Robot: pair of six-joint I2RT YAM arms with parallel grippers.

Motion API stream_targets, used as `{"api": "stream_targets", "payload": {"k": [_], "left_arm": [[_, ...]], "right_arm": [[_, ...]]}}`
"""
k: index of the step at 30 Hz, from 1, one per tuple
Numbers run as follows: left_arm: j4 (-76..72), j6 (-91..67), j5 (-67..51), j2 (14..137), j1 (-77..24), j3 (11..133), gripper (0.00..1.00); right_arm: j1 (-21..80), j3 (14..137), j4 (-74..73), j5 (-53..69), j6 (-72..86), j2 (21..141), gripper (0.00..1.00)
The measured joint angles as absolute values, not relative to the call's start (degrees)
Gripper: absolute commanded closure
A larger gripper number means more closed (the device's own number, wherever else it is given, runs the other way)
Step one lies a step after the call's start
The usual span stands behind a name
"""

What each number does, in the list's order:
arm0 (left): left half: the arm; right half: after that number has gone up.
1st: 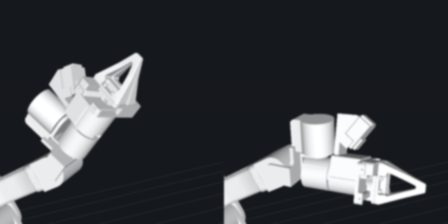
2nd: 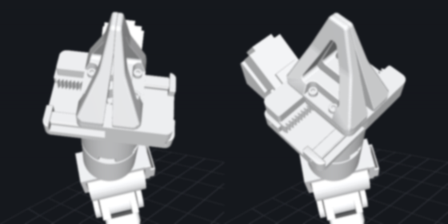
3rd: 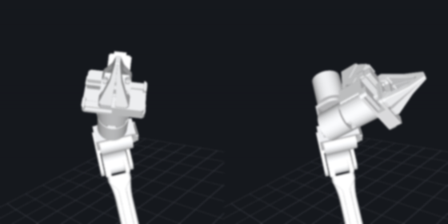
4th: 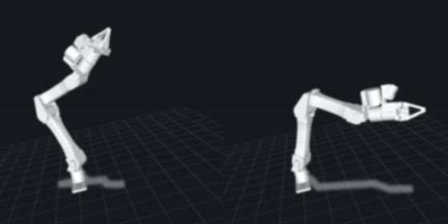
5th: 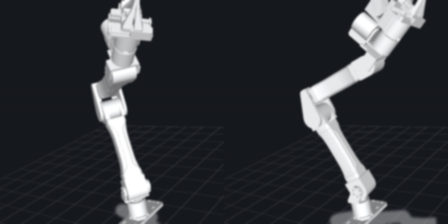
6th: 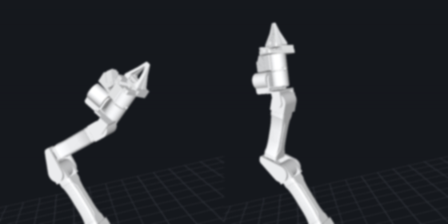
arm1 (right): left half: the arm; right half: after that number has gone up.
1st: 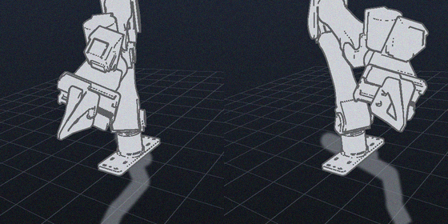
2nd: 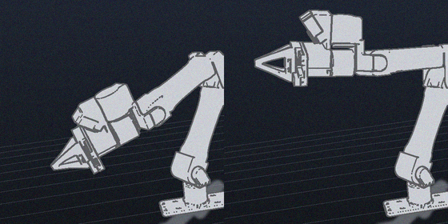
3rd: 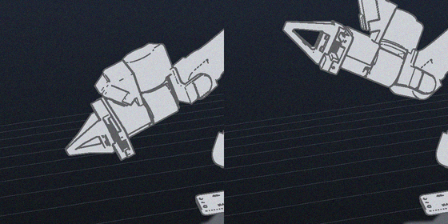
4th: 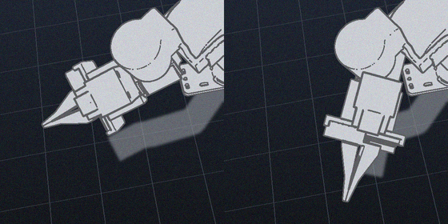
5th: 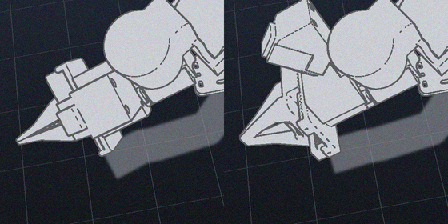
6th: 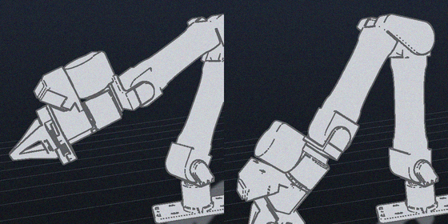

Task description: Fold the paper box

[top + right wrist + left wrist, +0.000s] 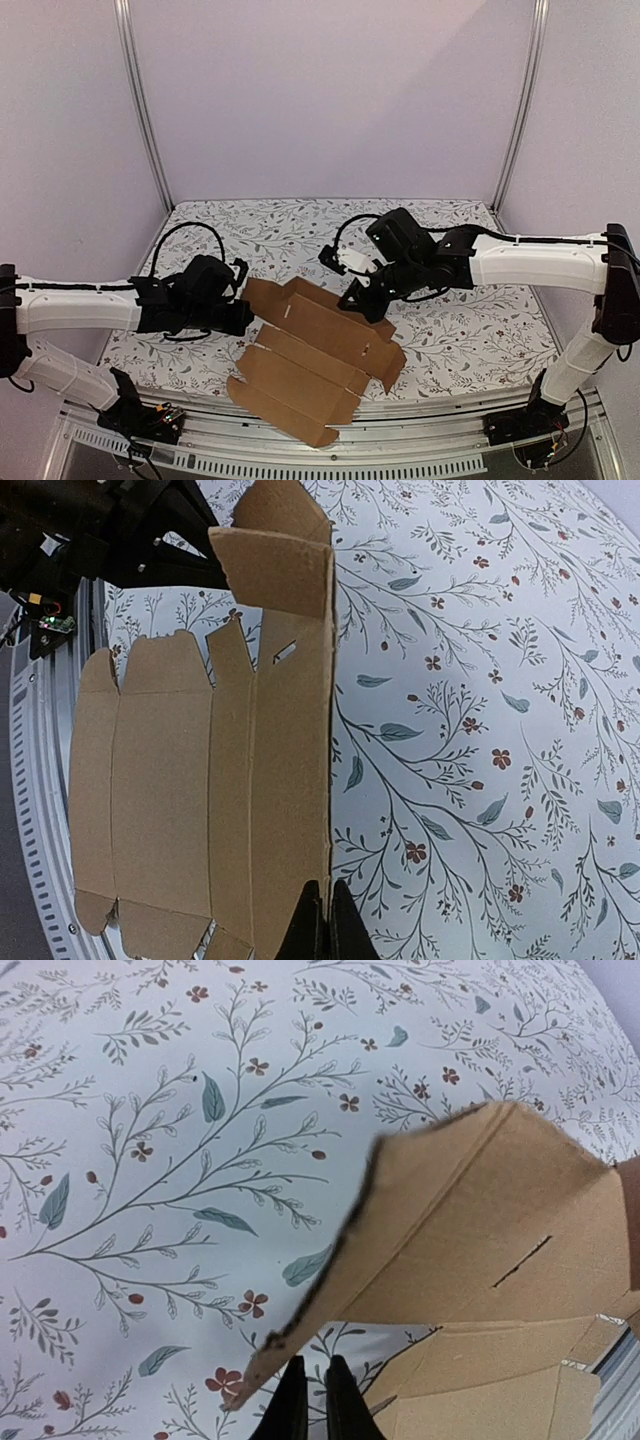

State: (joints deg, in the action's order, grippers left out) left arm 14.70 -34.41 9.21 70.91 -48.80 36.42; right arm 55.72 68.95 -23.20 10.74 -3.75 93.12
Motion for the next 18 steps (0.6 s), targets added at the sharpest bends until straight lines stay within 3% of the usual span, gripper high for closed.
{"api": "stream_targets", "payload": {"k": [9,18], "left_arm": [[11.03,-33.8,8.97,75.0,-48.8,34.0,0.92],[7.09,-33.74,2.15,76.64,-48.8,33.78,1.0]], "right_arm": [[55.0,68.95,-23.57,14.0,-2.98,93.12,1.0],[55.0,68.95,-23.62,13.67,-1.85,93.12,1.0]]}}
